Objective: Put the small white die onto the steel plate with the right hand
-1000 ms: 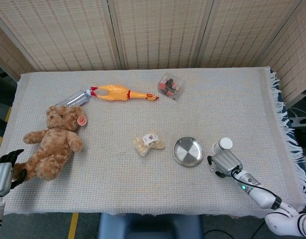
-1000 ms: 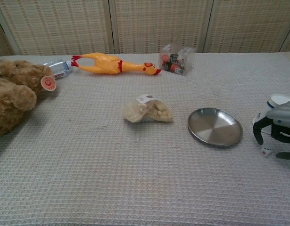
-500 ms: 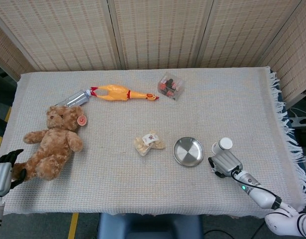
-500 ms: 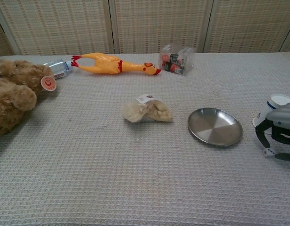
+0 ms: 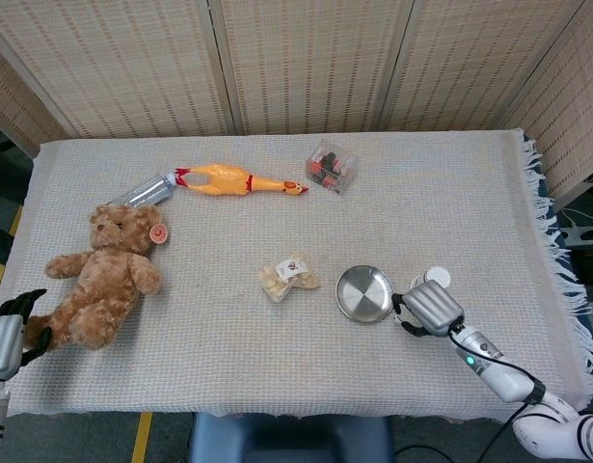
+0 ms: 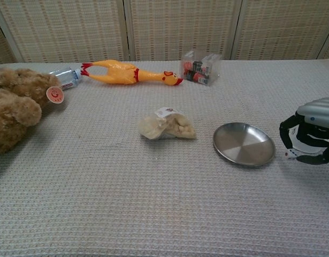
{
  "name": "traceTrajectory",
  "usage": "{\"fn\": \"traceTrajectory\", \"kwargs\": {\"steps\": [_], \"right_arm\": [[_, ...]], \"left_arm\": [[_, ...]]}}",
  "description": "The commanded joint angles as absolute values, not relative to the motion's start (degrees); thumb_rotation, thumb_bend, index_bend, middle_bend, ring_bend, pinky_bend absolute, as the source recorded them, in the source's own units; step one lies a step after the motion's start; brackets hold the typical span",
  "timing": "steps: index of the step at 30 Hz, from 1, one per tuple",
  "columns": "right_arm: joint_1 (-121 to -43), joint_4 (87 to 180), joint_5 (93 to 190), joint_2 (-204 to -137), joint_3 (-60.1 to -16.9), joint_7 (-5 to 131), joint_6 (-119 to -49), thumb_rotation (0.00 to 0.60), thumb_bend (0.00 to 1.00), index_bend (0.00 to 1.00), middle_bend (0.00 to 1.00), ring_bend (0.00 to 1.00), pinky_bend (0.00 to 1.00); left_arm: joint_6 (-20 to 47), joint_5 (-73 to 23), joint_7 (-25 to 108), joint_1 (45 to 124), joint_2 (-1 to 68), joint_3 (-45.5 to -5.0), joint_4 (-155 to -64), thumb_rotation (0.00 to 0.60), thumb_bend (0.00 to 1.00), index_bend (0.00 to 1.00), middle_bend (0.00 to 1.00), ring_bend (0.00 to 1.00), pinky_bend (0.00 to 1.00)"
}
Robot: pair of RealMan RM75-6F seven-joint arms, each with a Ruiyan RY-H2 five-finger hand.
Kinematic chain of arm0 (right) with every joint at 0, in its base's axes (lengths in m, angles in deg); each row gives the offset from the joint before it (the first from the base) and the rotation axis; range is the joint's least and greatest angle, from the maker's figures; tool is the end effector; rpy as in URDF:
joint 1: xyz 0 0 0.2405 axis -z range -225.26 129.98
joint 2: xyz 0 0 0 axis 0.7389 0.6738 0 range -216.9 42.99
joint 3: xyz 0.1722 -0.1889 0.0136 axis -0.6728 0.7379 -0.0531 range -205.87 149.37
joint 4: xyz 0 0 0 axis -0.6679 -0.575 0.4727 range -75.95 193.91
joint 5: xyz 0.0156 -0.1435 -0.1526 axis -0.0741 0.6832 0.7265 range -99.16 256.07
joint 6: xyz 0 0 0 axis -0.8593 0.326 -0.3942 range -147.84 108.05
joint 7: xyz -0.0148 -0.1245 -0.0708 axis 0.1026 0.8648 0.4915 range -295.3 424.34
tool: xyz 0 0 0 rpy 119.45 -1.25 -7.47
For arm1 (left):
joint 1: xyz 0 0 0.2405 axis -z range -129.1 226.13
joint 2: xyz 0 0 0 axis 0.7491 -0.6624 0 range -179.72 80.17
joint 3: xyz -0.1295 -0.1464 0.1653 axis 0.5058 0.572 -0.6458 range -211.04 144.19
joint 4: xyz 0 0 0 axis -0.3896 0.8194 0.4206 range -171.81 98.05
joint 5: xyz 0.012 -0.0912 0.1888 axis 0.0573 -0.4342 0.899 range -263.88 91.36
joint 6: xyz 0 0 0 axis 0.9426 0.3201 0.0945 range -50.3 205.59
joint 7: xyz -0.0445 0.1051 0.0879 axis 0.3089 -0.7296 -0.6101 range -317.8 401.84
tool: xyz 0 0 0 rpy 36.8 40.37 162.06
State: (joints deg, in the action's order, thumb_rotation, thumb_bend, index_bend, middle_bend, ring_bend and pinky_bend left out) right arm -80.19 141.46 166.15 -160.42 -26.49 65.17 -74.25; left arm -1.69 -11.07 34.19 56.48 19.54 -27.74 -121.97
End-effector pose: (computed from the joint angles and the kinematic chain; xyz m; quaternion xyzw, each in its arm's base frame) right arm -0.2542 -0.2903 0.0435 0.8061 -0.3486 0.2870 0.3825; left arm -0.3435 0.2089 0.1468 -0.5810 -0.3836 -0.3096 0.6476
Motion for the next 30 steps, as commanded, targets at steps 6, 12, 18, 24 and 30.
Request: {"fn": "traceTrajectory", "kwargs": {"steps": [6,12,18,24,30], "right_arm": [[-81.99,139.45,166.21,-163.23,-29.94,63.46,-75.74,0.6,0.32,0.55,0.87,0.87,1.0],[-83.46,136.28,164.33,-166.16,-30.96,63.56,-73.52,0.6,0.31,0.54,0.87,0.87,1.0],[-83.04,134.74,163.8,-167.42,-31.2,64.84,-74.9,0.6,0.17,0.46,0.87,0.87,1.0],[-81.93,134.41,165.33,-167.31,-31.05,62.98,-78.51,0.6,0.11,0.4,0.87,0.8,1.0],[-80.79,134.36,165.07,-165.62,-30.55,63.59,-79.61,0.6,0.1,0.38,0.58,0.41,0.86]], "left_arm": [[-1.66,-11.06,34.09,56.48,19.54,-27.79,-121.98,0.6,0.4,0.19,0.21,0.25,0.4],[-1.53,-11.13,34.22,56.51,19.49,-27.79,-122.06,0.6,0.4,0.19,0.21,0.25,0.4],[-1.45,-11.2,34.42,56.49,19.42,-27.78,-122.0,0.6,0.4,0.19,0.22,0.25,0.4],[-1.35,-11.25,34.26,56.54,19.43,-27.81,-122.0,0.6,0.4,0.19,0.21,0.25,0.4],[-1.26,-11.45,34.24,56.55,19.42,-27.74,-122.05,0.6,0.4,0.19,0.21,0.25,0.4]]}}
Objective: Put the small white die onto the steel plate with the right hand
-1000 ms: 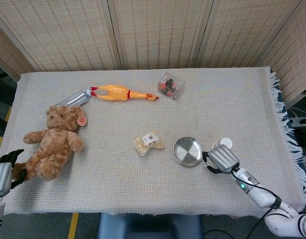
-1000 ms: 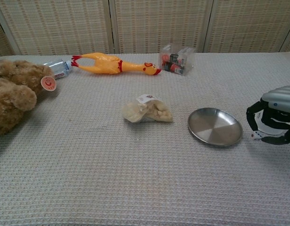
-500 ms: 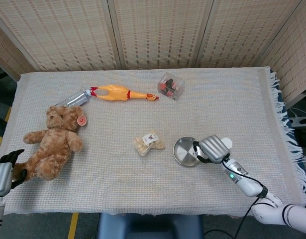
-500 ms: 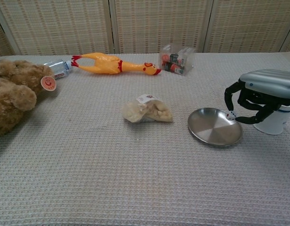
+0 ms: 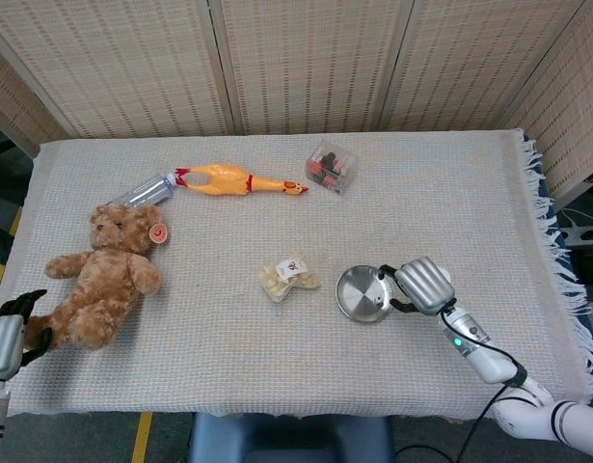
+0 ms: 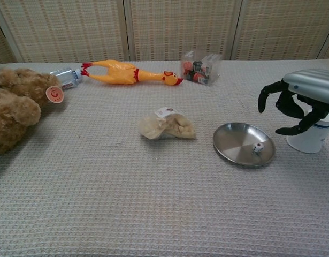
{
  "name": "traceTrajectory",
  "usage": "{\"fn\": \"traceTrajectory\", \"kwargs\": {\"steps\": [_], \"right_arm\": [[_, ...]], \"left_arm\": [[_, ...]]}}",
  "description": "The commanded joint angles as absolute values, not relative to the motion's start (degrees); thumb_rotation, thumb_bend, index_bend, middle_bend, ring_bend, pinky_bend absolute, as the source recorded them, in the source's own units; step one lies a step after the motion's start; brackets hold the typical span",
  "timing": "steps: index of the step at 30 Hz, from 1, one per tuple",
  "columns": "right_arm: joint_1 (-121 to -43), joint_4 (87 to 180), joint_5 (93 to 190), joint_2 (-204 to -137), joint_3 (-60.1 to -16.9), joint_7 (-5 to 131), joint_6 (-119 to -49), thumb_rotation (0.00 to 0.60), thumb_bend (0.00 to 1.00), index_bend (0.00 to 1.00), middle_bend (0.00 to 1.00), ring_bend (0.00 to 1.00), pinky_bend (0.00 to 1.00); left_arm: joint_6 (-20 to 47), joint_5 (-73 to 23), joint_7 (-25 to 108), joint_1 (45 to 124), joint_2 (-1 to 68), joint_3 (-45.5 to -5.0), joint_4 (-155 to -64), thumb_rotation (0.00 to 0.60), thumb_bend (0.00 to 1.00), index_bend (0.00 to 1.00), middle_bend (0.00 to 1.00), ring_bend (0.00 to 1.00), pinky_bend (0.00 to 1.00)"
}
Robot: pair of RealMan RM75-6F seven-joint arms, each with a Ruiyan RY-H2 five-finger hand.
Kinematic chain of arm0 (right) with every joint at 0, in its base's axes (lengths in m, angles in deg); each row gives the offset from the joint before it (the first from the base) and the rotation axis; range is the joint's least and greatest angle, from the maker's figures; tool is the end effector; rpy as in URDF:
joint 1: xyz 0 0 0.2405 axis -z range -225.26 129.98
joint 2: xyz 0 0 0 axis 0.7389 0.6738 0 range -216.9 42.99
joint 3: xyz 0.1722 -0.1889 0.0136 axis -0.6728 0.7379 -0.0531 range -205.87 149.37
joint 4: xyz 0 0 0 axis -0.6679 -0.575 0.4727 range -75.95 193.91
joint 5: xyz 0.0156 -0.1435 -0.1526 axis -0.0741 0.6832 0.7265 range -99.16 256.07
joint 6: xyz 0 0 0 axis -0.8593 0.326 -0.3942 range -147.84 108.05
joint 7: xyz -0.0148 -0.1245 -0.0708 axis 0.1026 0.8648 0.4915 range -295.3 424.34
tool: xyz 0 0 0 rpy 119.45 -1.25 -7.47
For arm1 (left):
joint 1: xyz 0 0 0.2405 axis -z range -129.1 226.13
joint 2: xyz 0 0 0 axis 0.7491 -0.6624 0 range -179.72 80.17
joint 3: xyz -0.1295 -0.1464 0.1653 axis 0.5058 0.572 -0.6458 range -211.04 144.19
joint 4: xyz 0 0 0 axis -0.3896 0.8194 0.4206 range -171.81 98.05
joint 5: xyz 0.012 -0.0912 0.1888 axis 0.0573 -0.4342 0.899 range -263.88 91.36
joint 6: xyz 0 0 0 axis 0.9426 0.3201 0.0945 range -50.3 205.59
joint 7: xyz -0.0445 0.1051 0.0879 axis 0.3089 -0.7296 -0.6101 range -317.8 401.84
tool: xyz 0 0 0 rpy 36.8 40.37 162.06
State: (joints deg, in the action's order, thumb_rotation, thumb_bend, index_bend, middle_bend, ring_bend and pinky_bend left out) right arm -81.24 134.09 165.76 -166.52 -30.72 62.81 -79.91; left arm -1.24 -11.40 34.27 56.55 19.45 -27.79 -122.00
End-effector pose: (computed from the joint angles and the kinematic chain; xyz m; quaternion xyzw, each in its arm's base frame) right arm -0.2383 -0.3218 0.0399 0.7696 -0.3261 0.3613 0.4133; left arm -0.3445 0.2090 0.1465 -0.5810 -0.3873 -0.3069 0.6468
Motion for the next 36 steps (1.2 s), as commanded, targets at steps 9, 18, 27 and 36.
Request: {"fn": "traceTrajectory", "kwargs": {"steps": [9,18,27,36], "right_arm": [[-80.28,136.94,156.17,-161.22,-32.01,66.55,-73.37,0.6,0.09,0.2,0.17,0.0,0.34],[-79.56,136.45,154.88,-160.18,-30.93,67.73,-71.7,0.6,0.09,0.18,0.17,0.0,0.34],[-78.99,133.17,153.58,-163.08,-30.85,69.57,-71.79,0.6,0.09,0.31,0.17,0.06,0.51],[-77.72,129.63,154.91,-166.69,-31.82,70.02,-76.7,0.6,0.09,0.51,0.46,0.4,0.7]], "left_arm": [[-1.17,-11.55,34.11,56.58,19.47,-27.75,-122.01,0.6,0.4,0.19,0.21,0.25,0.4],[-0.99,-11.8,33.98,56.64,19.54,-27.72,-121.95,0.6,0.4,0.19,0.22,0.25,0.4],[-1.19,-11.68,34.01,56.56,19.45,-27.75,-122.09,0.6,0.4,0.19,0.22,0.25,0.4],[-1.07,-11.66,33.89,56.63,19.47,-27.79,-122.11,0.6,0.4,0.19,0.21,0.25,0.4]]}}
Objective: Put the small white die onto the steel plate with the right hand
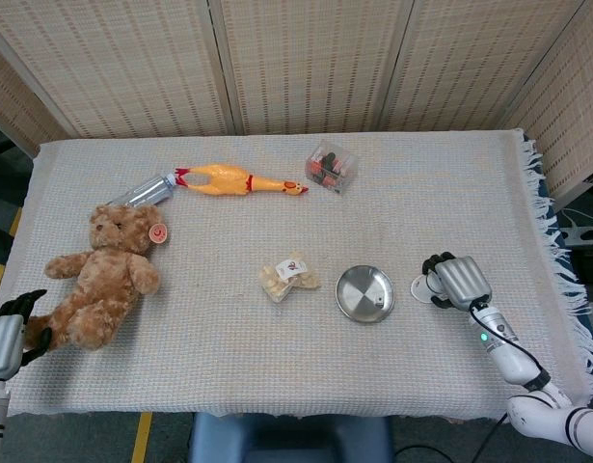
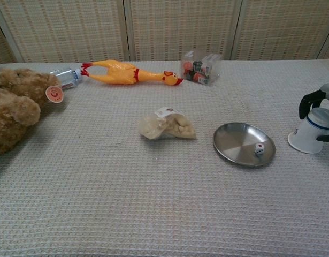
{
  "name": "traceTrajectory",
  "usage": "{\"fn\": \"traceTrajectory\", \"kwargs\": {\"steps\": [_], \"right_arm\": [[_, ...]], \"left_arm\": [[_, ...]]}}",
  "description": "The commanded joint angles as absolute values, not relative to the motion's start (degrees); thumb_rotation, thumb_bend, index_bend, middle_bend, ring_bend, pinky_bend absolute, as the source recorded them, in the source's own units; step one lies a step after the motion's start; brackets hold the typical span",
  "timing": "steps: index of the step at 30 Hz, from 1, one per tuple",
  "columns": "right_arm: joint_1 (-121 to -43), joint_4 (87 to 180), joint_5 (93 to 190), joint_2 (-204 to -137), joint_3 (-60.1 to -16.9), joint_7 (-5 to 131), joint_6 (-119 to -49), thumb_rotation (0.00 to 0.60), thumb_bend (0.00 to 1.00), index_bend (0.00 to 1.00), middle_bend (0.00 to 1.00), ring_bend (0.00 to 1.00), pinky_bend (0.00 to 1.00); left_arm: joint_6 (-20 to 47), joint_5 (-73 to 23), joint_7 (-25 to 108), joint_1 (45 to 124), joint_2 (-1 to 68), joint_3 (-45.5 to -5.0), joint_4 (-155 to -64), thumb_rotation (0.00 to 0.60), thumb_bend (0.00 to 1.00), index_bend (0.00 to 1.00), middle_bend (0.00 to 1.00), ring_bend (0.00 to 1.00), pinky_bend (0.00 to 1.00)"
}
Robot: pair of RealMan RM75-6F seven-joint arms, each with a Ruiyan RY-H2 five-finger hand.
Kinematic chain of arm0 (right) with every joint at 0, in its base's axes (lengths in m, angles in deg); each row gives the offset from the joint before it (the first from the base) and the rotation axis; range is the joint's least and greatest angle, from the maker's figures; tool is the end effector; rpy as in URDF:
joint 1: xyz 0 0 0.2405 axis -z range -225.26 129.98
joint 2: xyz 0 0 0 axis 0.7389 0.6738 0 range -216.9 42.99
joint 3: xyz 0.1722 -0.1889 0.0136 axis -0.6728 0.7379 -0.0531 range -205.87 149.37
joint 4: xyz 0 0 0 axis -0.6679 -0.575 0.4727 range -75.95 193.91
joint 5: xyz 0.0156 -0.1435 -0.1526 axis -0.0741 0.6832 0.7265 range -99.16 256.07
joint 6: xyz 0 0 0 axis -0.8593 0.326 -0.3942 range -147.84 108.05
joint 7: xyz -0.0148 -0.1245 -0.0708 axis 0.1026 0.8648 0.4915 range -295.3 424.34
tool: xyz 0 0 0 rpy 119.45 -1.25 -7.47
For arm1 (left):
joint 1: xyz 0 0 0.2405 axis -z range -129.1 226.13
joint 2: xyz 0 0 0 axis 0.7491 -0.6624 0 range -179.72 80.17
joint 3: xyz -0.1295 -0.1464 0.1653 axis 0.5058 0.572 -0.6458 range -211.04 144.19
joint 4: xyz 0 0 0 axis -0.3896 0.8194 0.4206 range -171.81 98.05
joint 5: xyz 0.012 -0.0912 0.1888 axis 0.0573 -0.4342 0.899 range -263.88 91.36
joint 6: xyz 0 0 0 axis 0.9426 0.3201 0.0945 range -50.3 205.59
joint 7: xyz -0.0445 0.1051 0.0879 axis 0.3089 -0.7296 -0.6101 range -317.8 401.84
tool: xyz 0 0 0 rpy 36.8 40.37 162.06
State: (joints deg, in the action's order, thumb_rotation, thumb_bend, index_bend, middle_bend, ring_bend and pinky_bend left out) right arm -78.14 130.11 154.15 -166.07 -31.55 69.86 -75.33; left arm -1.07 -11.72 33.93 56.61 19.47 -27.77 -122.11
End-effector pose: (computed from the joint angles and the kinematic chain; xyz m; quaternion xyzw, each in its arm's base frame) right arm -0.2960 -0.3253 0.0570 0.7342 -0.3658 0.2718 0.5032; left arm -0.3448 0.2093 0.1460 -0.5808 -0.3882 -0.3044 0.6476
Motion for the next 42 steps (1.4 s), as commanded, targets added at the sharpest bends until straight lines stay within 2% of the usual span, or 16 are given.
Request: {"fn": "traceTrajectory", "kwargs": {"steps": [1,4,10,14,21,32,42], "right_arm": [[-77.59,129.67,155.24,-166.79,-31.95,69.98,-77.41,0.6,0.09,0.52,0.47,0.42,0.71],[-77.04,130.83,156.88,-166.75,-32.62,69.62,-80.78,0.6,0.09,0.53,0.49,0.46,0.74],[-76.92,136.02,159.81,-165.46,-33.56,70.35,-84.96,0.6,0.09,0.53,0.49,0.46,0.74],[-78.09,139.87,159.93,-164.19,-34.0,69.55,-83.06,0.6,0.09,0.53,0.49,0.46,0.74],[-80.88,142.7,158.89,-163.31,-33.91,63.59,-75.92,0.6,0.09,0.53,0.49,0.46,0.74],[-83.57,137.58,158.07,-167.34,-32.99,61.49,-70.19,0.6,0.09,0.53,0.49,0.46,0.74],[-85.32,129.18,158.54,-173.5,-33.98,61.76,-70.8,0.6,0.09,0.53,0.49,0.46,0.74]], "left_arm": [[-1.09,-11.64,33.87,56.62,19.47,-27.82,-122.12,0.6,0.4,0.19,0.22,0.25,0.4],[-1.07,-11.61,33.82,56.62,19.48,-27.85,-122.13,0.6,0.4,0.19,0.21,0.25,0.4],[-0.99,-11.64,33.68,56.63,19.44,-27.91,-122.19,0.6,0.4,0.19,0.21,0.25,0.4],[-0.96,-11.72,33.6,56.62,19.39,-27.91,-122.32,0.6,0.4,0.19,0.21,0.25,0.4],[-0.76,-11.87,33.71,56.66,19.31,-27.89,-122.32,0.6,0.4,0.19,0.21,0.25,0.4],[-0.68,-12.03,34.07,56.61,19.08,-27.85,-122.61,0.6,0.4,0.19,0.21,0.25,0.4],[-0.45,-12.11,34.2,56.67,19.0,-27.88,-122.6,0.6,0.4,0.19,0.21,0.25,0.4]]}}
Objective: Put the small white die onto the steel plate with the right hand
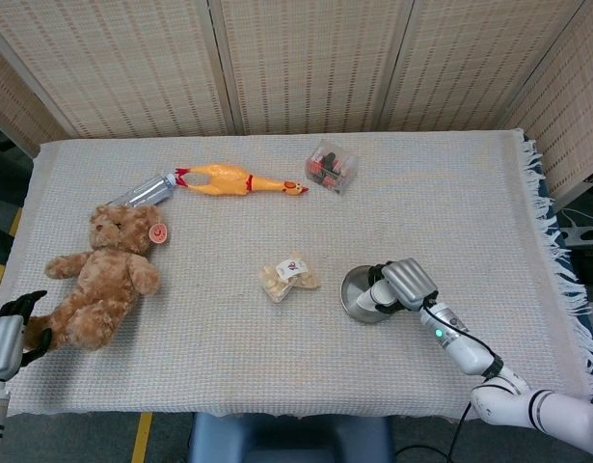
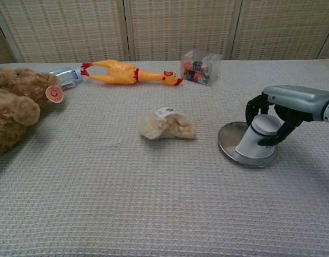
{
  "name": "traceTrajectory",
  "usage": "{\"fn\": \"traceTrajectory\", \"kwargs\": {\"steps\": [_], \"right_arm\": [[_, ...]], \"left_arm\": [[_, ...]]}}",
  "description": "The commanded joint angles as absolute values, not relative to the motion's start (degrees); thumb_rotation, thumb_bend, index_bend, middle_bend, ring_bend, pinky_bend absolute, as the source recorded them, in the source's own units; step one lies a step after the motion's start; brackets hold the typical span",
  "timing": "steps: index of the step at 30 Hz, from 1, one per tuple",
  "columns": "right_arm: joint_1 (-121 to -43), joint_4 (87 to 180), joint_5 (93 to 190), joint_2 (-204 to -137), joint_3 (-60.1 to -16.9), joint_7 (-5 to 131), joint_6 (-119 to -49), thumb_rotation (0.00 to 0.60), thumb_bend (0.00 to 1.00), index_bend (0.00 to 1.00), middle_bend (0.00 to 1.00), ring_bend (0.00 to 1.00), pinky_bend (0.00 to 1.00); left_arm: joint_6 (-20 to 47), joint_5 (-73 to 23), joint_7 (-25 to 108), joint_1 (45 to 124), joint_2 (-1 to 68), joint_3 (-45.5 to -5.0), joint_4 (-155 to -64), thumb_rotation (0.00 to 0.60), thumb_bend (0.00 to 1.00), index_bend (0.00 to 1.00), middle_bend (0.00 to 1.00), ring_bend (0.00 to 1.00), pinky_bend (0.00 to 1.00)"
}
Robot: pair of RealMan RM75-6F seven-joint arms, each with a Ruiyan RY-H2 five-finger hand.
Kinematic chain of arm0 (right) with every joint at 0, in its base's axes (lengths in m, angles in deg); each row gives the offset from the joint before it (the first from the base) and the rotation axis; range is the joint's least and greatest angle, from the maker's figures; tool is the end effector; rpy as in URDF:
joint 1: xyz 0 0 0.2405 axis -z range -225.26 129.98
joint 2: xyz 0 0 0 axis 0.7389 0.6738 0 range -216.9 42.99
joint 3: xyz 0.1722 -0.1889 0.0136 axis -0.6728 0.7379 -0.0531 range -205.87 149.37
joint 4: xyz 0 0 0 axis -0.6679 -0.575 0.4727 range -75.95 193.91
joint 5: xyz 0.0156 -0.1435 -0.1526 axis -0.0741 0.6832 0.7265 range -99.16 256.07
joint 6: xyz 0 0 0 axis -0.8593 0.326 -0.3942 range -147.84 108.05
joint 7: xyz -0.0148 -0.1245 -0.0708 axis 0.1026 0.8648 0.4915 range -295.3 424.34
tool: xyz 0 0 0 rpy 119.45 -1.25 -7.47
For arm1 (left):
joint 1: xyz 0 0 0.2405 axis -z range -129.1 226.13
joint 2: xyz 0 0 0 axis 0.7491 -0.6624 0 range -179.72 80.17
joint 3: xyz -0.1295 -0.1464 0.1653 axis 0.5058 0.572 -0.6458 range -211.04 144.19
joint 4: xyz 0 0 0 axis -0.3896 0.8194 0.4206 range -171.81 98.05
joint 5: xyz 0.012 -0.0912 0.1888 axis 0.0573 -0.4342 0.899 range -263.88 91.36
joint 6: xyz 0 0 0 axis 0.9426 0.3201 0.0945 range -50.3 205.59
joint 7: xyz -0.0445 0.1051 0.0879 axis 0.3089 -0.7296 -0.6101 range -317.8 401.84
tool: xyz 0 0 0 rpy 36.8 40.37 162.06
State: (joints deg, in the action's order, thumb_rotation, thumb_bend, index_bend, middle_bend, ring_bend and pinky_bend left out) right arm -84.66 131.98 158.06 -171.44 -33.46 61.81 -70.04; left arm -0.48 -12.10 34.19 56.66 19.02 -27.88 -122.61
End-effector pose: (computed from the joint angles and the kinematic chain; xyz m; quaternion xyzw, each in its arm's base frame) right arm -0.2290 -0.3405 0.0044 0.7558 -0.4037 0.3356 0.3913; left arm -0.3452 0.2089 0.1465 -0.5805 -0.3944 -0.3021 0.6451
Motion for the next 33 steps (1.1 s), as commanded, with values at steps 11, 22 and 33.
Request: {"fn": "traceTrajectory", "kwargs": {"steps": [11,22,33], "right_arm": [[-86.63,113.92,163.27,-182.52,-34.7,59.49,-78.61,0.6,0.09,0.53,0.49,0.46,0.74],[-88.77,124.0,163.24,-175.23,-31.59,38.89,-67.26,0.6,0.09,0.53,0.49,0.46,0.74],[-88.48,121.58,163.0,-175.58,-32.14,43.26,-69.88,0.6,0.09,0.53,0.49,0.46,0.74]], "left_arm": [[-0.17,-12.21,34.06,56.75,18.97,-27.97,-122.7,0.6,0.4,0.19,0.21,0.25,0.4],[-0.14,-12.29,33.92,56.75,18.92,-28.01,-122.8,0.6,0.4,0.19,0.21,0.25,0.4],[0.08,-12.43,33.54,56.82,18.83,-28.1,-123.01,0.6,0.4,0.19,0.22,0.25,0.4]]}}
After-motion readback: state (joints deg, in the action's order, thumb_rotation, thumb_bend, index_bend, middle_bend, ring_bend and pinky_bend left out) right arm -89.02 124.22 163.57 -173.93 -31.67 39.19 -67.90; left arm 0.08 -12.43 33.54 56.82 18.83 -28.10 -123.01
